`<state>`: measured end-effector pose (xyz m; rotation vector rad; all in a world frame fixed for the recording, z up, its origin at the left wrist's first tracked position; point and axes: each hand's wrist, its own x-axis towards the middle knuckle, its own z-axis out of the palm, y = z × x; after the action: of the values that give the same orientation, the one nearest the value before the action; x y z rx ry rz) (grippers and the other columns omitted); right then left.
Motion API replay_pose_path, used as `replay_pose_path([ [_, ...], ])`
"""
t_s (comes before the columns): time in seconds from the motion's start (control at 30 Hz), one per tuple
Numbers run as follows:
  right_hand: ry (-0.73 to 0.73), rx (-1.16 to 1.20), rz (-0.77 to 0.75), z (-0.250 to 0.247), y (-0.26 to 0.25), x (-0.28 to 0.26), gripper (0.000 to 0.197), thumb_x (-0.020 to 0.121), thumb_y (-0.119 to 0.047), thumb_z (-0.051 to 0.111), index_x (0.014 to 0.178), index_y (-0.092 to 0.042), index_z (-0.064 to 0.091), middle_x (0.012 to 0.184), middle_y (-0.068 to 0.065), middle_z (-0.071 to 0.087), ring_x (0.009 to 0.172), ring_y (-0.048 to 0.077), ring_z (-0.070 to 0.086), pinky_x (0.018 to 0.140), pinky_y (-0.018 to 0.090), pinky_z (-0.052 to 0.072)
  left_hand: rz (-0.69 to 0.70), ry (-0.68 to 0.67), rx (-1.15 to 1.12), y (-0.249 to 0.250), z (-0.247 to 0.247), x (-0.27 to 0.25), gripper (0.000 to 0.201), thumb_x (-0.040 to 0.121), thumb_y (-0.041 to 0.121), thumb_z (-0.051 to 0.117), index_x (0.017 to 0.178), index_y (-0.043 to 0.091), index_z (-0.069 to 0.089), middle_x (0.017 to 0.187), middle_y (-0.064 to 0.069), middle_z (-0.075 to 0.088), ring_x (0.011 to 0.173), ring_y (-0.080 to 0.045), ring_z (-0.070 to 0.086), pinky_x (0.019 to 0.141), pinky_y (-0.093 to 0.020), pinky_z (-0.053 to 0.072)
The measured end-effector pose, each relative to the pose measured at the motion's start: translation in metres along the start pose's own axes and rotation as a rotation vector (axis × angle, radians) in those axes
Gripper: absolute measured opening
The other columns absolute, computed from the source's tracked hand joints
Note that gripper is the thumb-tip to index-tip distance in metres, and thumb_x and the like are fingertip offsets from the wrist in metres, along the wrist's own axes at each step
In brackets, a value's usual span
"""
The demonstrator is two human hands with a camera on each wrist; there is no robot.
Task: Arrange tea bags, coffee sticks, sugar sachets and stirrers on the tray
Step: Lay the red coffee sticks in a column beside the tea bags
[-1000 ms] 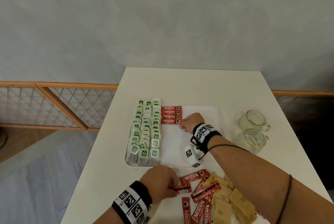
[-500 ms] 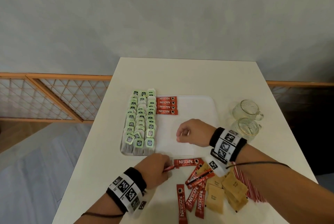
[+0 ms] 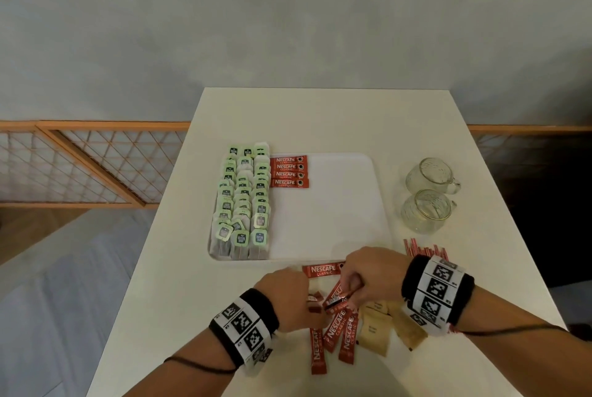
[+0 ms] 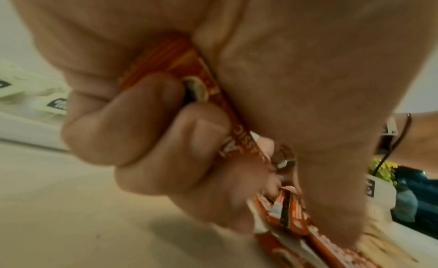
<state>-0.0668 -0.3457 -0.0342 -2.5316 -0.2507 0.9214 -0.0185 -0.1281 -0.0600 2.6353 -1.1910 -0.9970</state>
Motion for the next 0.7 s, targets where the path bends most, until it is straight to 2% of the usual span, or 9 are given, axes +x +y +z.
replay_pose_path([
  [0.07, 0.005, -0.044, 0.000, 0.002, -0.002, 0.000, 0.030, 0.082, -0.046, 0.078, 0.105, -0.028, 0.074, 0.080, -0.022, 0.055, 0.076, -0.004, 0.053, 0.071, 0.020, 0.042, -0.035, -0.027, 0.051, 0.000, 0.003, 0.001, 0.055, 0.070, 0.073, 0.066, 0.081, 0.019, 0.061, 0.075, 0.006, 0.055, 0.071, -0.017, 0.059, 0.063, -0.031, 0.050],
  [0.13, 0.017, -0.065, 0.003, 0.002, -0.004, 0.000, 0.027, 0.084, -0.045, 0.077, 0.104, -0.027, 0.073, 0.079, -0.021, 0.055, 0.080, 0.001, 0.056, 0.078, 0.025, 0.049, -0.050, -0.019, 0.048, 0.002, 0.002, 0.002, 0.050, 0.073, 0.065, 0.070, 0.080, 0.017, 0.058, 0.080, 0.003, 0.056, 0.073, -0.019, 0.059, 0.065, -0.031, 0.050],
  [0.2, 0.030, -0.074, 0.009, 0.004, -0.005, 0.000, 0.025, 0.085, -0.044, 0.076, 0.102, -0.026, 0.072, 0.078, -0.019, 0.056, 0.081, 0.006, 0.059, 0.082, 0.029, 0.051, -0.047, -0.013, 0.043, 0.001, -0.002, 0.002, 0.043, 0.079, 0.056, 0.069, 0.082, 0.013, 0.063, 0.083, 0.000, 0.062, 0.074, -0.019, 0.062, 0.066, -0.032, 0.054],
  [0.3, 0.040, -0.073, 0.012, 0.004, -0.006, 0.000, 0.021, 0.086, -0.043, 0.075, 0.093, -0.024, 0.071, 0.079, -0.013, 0.062, 0.079, 0.009, 0.061, 0.076, 0.027, 0.050, -0.021, -0.013, -0.013, -0.001, -0.007, 0.004, 0.030, 0.087, 0.044, 0.063, 0.080, 0.015, 0.065, 0.075, 0.002, 0.063, 0.068, -0.017, 0.062, 0.067, -0.032, 0.057],
  [0.37, 0.048, -0.061, 0.006, 0.002, -0.006, 0.001, 0.019, 0.085, -0.042, 0.074, 0.087, -0.024, 0.071, 0.077, -0.011, 0.064, 0.074, 0.007, 0.060, 0.073, 0.027, 0.050, -0.003, -0.016, -0.073, -0.006, -0.009, 0.007, 0.029, 0.088, 0.043, 0.059, 0.076, 0.016, 0.064, 0.072, 0.002, 0.064, 0.067, -0.017, 0.062, 0.067, -0.034, 0.057],
  [0.5, 0.085, -0.045, -0.011, -0.003, -0.008, 0.002, 0.019, 0.085, -0.043, 0.072, 0.083, -0.025, 0.067, 0.075, -0.012, 0.060, 0.068, 0.004, 0.053, 0.066, 0.023, 0.043, 0.029, -0.063, -0.276, -0.014, -0.013, 0.007, 0.015, 0.090, 0.035, 0.055, 0.090, 0.022, 0.063, 0.081, -0.001, 0.071, 0.071, -0.021, 0.069, 0.072, -0.039, 0.061],
  [0.6, 0.141, 0.005, -0.035, -0.006, -0.007, 0.003, 0.021, 0.085, -0.040, 0.069, 0.073, -0.027, 0.059, 0.073, -0.009, 0.061, 0.064, 0.006, 0.053, 0.063, 0.022, 0.043, 0.013, -0.078, -0.475, -0.014, -0.022, 0.003, 0.012, 0.094, 0.024, 0.048, 0.090, 0.017, 0.057, 0.081, -0.005, 0.075, 0.066, -0.026, 0.070, 0.062, -0.039, 0.060],
  [0.7, 0.231, 0.119, -0.045, -0.009, -0.007, 0.006, 0.021, 0.087, -0.028, 0.068, 0.072, -0.021, 0.055, 0.064, -0.010, 0.055, 0.055, 0.004, 0.047, 0.059, 0.020, 0.039, 0.008, 0.005, -0.552, -0.016, -0.031, 0.002, 0.015, 0.100, 0.022, 0.046, 0.087, 0.016, 0.053, 0.077, -0.007, 0.073, 0.061, -0.019, 0.070, 0.054, -0.031, 0.055],
])
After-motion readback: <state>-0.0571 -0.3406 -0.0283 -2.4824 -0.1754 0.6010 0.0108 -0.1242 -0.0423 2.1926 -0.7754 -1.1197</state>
